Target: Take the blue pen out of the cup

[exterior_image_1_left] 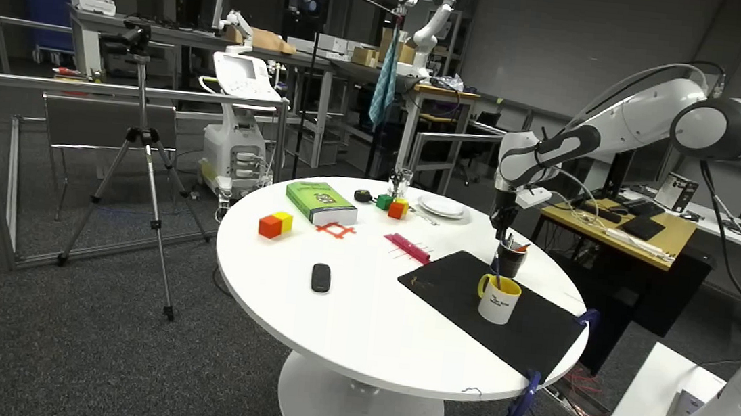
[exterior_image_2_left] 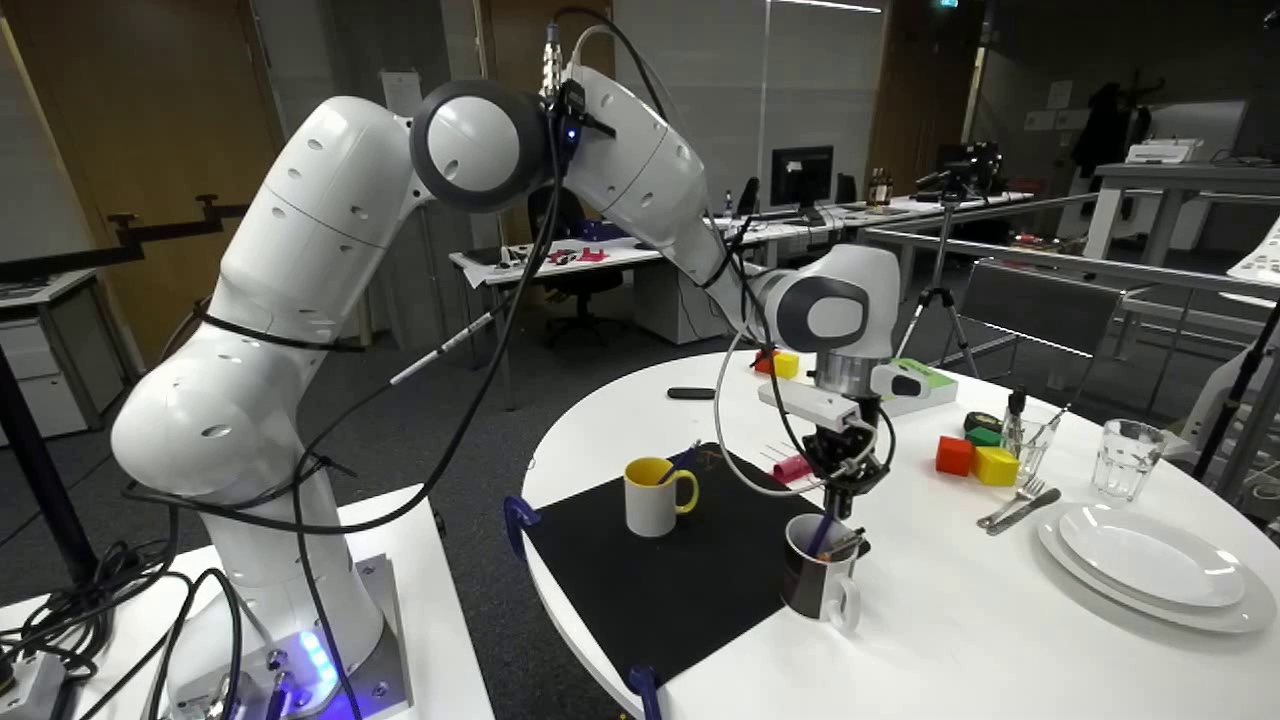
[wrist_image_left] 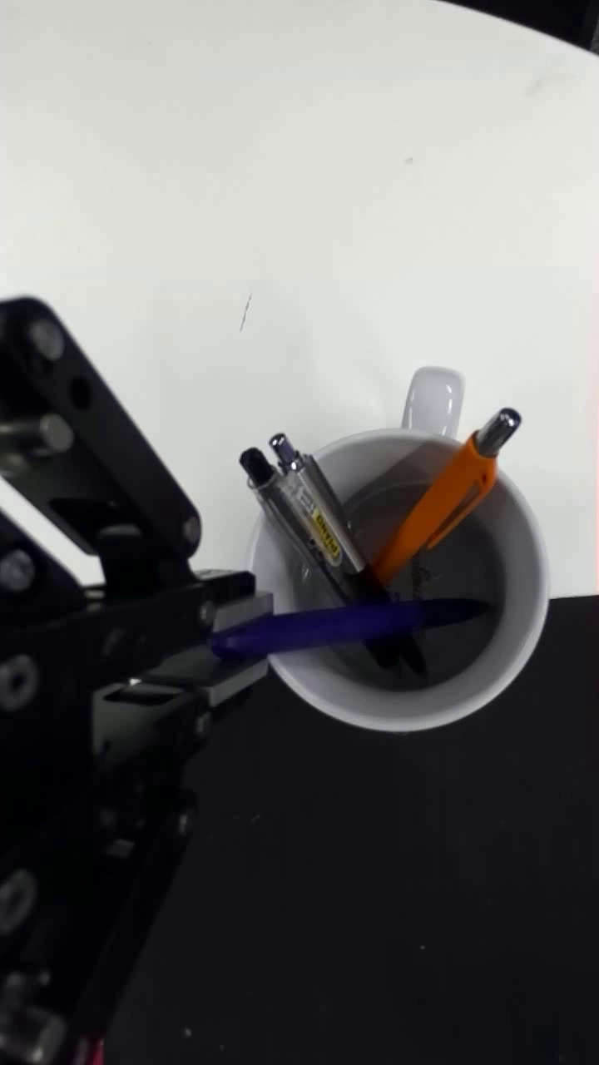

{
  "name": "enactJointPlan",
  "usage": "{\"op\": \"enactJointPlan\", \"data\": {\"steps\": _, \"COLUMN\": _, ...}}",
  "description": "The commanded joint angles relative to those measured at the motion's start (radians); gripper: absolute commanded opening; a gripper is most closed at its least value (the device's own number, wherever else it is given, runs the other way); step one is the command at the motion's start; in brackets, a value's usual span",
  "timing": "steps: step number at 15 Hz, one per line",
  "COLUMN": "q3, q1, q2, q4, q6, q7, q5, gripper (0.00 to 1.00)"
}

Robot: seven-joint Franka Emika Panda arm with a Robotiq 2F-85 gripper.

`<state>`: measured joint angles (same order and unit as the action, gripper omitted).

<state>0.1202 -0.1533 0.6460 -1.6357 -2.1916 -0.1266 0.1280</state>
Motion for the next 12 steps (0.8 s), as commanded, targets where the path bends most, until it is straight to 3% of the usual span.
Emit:
{"op": "enactJointPlan", "data": {"steps": 1, "q3": 0.024, "q1": 0.019, "q2": 0.004, "q4": 0.027, "q6": 0.048, "q7": 0.036, "q5": 0.042, "gripper": 0.03}}
{"op": "enactJointPlan", "data": {"steps": 12, "q3": 0.010, "q1": 0.001, "q2": -0.048, "q4": -0.035, "q6": -0.001, "q7": 0.013, "q5": 0.020, "gripper": 0.03}}
